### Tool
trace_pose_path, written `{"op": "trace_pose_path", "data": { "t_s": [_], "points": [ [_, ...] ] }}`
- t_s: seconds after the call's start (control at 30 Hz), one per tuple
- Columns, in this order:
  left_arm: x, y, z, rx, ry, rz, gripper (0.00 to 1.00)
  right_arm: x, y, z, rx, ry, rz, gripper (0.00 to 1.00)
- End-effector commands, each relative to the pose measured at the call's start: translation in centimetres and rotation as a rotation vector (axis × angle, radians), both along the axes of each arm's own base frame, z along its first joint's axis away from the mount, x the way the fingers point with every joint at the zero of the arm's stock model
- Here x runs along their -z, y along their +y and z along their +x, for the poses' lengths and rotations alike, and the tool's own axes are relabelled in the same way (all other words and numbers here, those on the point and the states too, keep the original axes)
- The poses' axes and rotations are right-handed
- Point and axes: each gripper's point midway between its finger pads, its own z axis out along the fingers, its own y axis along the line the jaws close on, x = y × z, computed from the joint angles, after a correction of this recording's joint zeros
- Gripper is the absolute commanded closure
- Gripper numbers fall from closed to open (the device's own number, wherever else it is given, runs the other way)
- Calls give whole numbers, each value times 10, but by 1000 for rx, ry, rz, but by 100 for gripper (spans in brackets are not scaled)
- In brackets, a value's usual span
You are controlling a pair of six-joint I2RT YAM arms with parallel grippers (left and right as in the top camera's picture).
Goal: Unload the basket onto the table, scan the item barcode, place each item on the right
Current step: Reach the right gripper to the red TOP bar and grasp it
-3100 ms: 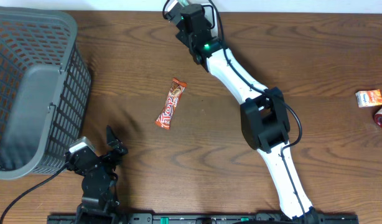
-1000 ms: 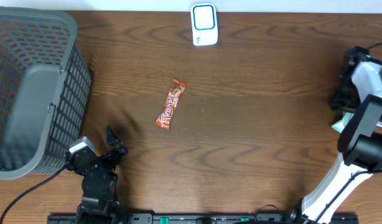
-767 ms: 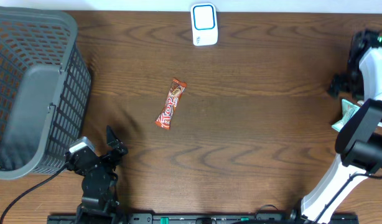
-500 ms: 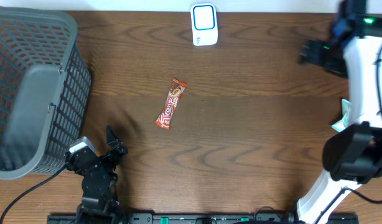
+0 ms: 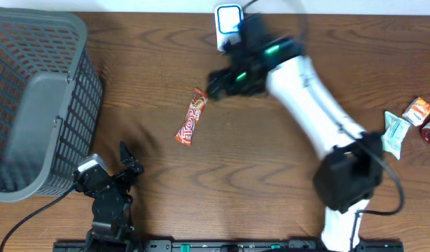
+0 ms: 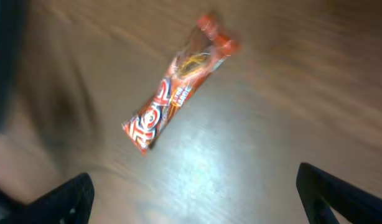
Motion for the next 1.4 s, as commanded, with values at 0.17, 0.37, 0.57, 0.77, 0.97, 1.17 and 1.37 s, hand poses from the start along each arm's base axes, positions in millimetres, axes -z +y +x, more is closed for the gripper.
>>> {"op": "trace_pose_path", "data": {
  "t_s": [0.17, 0.37, 0.57, 0.77, 0.97, 1.17, 1.37],
  "points": [
    [12, 2, 0, -9, 27, 5, 2, 90, 53, -44, -84, -129, -336, 1],
    [12, 2, 0, -9, 27, 5, 2, 98, 88, -38, 176, -116, -201, 10],
    [12, 2, 0, -9, 27, 5, 2, 94, 92, -18, 362, -140, -130, 13],
    [12, 2, 0, -9, 27, 5, 2, 113, 91, -14, 524, -75, -98, 31],
    [12, 2, 0, -9, 27, 5, 2, 119, 103, -4, 566, -79, -33, 36],
    [12, 2, 0, -9, 27, 5, 2, 128, 101, -2, 604, -62, -33, 39],
    [12, 2, 0, -9, 27, 5, 2, 150, 87, 0, 622, -18, -76, 64]
  ]
}}
